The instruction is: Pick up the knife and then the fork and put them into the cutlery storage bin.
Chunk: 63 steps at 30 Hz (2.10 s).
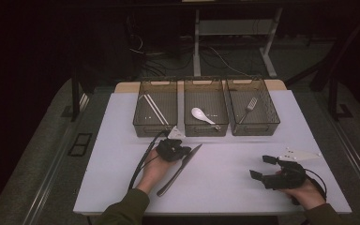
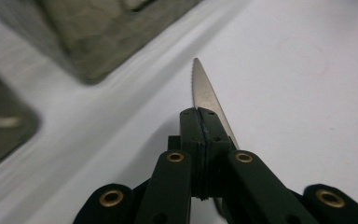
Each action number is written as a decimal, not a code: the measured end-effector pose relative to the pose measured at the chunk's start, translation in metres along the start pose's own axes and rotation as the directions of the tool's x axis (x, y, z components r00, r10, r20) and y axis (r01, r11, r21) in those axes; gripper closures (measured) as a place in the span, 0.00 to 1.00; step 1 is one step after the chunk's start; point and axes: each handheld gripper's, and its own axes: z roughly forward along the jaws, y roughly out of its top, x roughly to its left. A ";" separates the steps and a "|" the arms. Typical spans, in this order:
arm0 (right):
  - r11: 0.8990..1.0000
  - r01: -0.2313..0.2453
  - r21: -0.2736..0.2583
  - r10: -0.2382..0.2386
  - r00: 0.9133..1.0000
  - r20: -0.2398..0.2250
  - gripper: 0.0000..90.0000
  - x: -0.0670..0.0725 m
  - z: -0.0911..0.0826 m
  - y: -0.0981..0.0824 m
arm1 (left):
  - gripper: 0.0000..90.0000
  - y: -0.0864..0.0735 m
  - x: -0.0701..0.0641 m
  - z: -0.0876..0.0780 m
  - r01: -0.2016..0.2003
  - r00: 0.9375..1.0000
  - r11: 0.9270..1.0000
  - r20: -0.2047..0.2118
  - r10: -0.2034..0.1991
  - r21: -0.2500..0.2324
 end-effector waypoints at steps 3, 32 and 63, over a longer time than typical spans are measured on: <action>1.000 0.001 -0.001 -0.001 1.000 0.000 0.19 0.000 0.000 0.000 | 0.99 0.003 -0.006 0.002 -0.014 0.999 1.000 0.034 0.015 -0.007; 1.000 0.009 0.003 -0.009 1.000 0.000 0.19 0.000 0.000 0.000 | 0.99 0.005 -0.018 0.006 -0.066 0.990 0.998 0.128 0.064 0.017; 1.000 0.014 0.000 -0.014 1.000 -0.006 0.19 0.001 -0.001 0.000 | 0.76 -0.039 -0.018 -0.057 -0.194 0.968 0.979 0.175 0.180 0.066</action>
